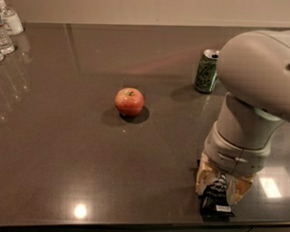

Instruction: Pick rxbar chocolate

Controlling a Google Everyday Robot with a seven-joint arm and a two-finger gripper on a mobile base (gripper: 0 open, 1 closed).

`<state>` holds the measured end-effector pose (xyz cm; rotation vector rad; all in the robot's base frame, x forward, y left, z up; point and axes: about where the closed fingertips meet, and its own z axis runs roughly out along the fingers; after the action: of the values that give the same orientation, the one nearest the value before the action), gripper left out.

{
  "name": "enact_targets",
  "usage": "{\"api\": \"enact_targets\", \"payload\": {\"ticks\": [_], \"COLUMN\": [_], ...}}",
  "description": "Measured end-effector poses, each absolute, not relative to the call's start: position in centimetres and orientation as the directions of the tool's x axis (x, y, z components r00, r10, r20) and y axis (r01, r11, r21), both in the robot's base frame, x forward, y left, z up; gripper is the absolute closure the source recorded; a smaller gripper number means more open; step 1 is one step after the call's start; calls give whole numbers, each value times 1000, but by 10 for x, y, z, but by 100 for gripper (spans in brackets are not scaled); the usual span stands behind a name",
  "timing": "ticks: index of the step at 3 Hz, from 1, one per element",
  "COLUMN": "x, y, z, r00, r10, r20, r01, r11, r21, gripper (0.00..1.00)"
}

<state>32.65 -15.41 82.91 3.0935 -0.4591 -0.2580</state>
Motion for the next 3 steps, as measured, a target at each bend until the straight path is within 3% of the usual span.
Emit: {"api": "enact_targets", "payload": {"ticks": [1, 3], "x": [327, 343], "y": [-155, -153], "z": [830, 859], "r00": [942, 929], "r10": [-292, -335], "r20": [-163, -157], "r01": [-291, -342], "r11": [-956, -939], "r21": [29, -21], "gripper": [100, 100]}}
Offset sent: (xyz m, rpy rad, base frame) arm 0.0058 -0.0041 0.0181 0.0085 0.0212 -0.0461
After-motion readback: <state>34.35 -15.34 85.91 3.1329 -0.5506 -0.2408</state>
